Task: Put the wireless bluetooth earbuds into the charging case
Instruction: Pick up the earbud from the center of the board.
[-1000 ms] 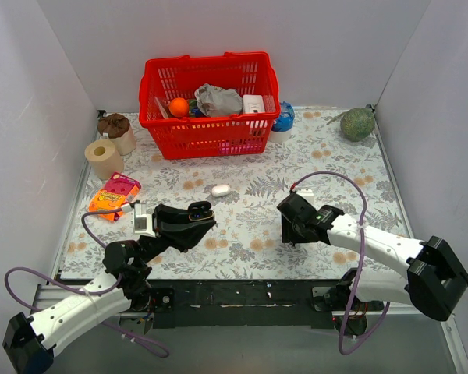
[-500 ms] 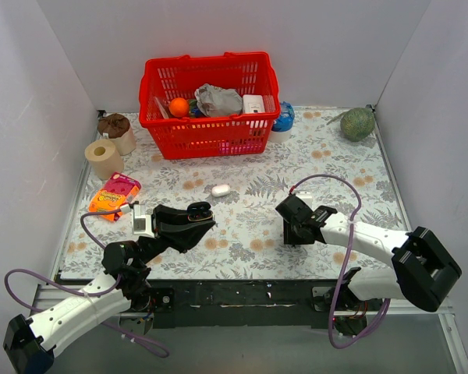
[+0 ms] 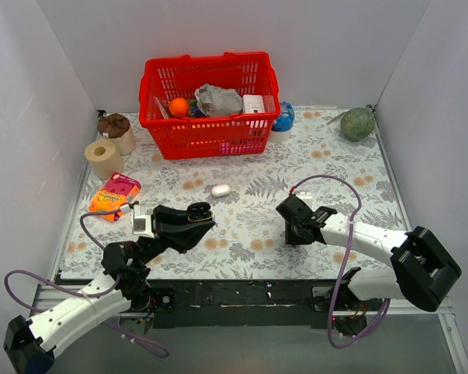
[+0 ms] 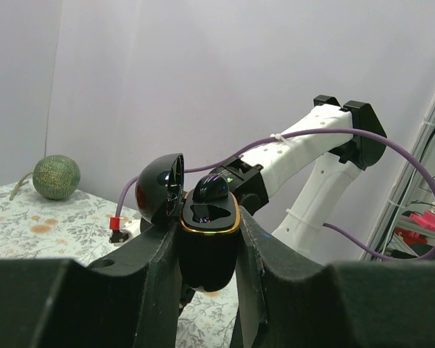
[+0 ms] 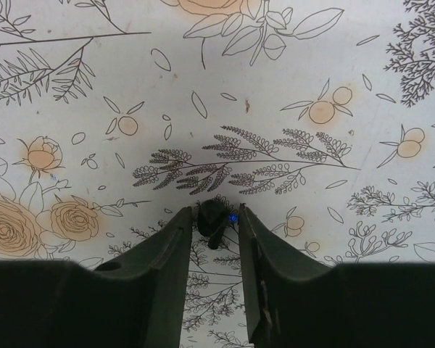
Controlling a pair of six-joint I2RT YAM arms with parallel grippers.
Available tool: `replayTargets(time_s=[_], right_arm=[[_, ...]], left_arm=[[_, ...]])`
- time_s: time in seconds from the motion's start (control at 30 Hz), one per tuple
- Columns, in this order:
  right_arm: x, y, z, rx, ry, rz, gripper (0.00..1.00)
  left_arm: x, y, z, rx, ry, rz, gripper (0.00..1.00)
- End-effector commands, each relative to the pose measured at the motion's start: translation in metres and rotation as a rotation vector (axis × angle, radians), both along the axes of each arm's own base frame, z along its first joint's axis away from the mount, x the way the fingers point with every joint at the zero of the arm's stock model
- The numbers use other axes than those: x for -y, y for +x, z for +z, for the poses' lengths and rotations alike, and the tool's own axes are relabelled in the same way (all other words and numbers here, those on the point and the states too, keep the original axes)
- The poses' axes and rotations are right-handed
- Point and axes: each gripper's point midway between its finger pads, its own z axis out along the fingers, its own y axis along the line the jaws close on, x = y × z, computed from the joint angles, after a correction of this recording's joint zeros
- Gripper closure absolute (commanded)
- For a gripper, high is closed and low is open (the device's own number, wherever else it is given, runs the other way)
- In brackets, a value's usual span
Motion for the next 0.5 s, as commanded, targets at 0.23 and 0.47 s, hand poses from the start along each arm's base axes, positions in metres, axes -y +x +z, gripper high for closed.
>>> replayTargets(time_s=[0.23,0.47], right_arm=[[0.005,-0.007,-0.012,-0.022,0.001,-0.007,0.78],[0.001,0.002,0.003,0.034,0.03,0.0,0.99]], left_arm=[[-0.004,-0.002,0.009,0.016,-0.015,0.011,1.0],[-0.004,-0.002,0.01,0.014,-0.013,0.011,1.0]])
